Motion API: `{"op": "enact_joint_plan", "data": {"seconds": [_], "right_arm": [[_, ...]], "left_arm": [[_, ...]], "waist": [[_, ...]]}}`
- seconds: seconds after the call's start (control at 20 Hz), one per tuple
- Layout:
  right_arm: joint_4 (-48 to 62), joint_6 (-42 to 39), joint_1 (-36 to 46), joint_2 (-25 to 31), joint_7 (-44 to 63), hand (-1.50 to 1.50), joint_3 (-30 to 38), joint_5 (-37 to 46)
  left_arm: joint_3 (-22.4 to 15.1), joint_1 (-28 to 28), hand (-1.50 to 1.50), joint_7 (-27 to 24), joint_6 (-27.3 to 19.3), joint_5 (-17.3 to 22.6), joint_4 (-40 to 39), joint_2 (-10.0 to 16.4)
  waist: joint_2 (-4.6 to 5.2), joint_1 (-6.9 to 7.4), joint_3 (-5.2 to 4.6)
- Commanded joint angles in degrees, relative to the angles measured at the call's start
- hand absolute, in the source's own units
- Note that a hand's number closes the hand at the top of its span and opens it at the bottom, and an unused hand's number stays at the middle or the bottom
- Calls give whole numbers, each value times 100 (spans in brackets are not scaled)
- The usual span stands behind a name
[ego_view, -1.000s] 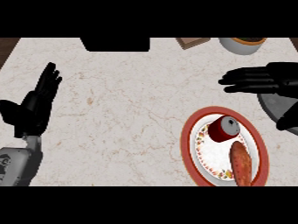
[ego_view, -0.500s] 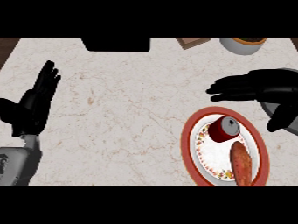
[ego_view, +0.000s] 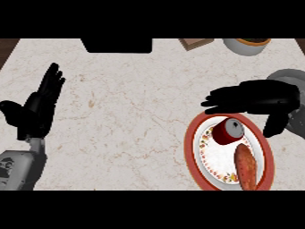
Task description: Pick the can from the plate and place it in the pan
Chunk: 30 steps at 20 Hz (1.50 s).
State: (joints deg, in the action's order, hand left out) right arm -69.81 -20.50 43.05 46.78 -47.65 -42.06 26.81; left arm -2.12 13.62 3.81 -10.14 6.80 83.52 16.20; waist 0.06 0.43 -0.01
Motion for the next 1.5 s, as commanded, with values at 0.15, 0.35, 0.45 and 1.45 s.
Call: {"op": "enact_joint_plan", "data": {"seconds": [0.15, 0.35, 0.45, 1.45], "right_arm": [[-300, -71, -169, -235, 157, -150, 103, 991], [318, 417, -328, -458, -183, -150, 25, 1606], [-246, -151, -332, -493, 350, -150, 125, 1651], [828, -62, -428, -1390, -243, -150, 646, 3328]], "left_arm": [[149, -50, 0, 124, 65, -19, 112, -60], [255, 275, 0, 5, 204, -72, -314, -27], [379, -235, 0, -112, 358, 27, 6, 73], [548, 333, 0, -197, 380, -344, -603, -289]], "waist": [[-11, -34, -1], [11, -27, 1], [-12, -27, -2], [8, -30, -1]]}}
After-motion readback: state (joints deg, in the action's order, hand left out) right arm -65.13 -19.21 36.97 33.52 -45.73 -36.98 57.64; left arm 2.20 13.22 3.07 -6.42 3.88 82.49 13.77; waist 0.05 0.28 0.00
